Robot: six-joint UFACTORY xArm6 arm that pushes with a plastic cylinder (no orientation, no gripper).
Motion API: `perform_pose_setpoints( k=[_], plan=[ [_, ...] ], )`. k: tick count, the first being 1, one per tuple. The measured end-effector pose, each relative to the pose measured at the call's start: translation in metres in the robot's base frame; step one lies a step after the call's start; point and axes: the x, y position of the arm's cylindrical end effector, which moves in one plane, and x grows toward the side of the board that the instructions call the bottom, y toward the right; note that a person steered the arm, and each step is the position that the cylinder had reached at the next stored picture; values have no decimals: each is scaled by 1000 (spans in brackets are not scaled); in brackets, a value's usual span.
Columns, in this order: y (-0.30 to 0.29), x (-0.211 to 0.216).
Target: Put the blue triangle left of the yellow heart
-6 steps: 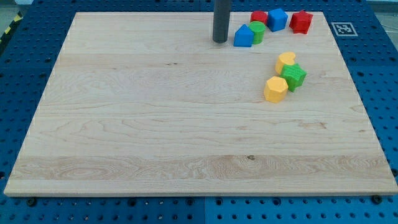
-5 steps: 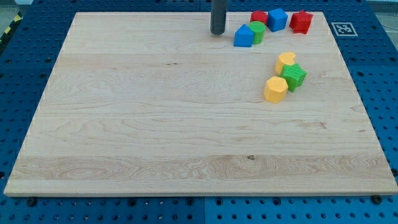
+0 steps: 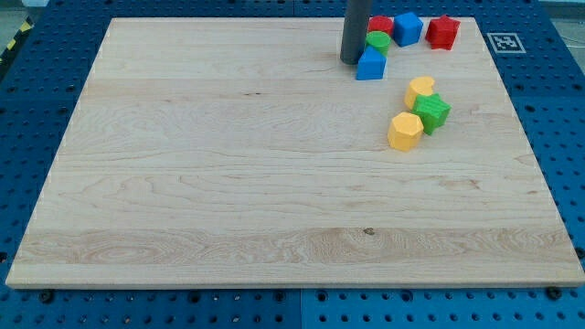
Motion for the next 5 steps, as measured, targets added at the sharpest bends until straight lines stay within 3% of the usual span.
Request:
perform_pose_setpoints(
  k=[3, 5],
  plan=[
    [24, 0],
    [52, 25]
  ],
)
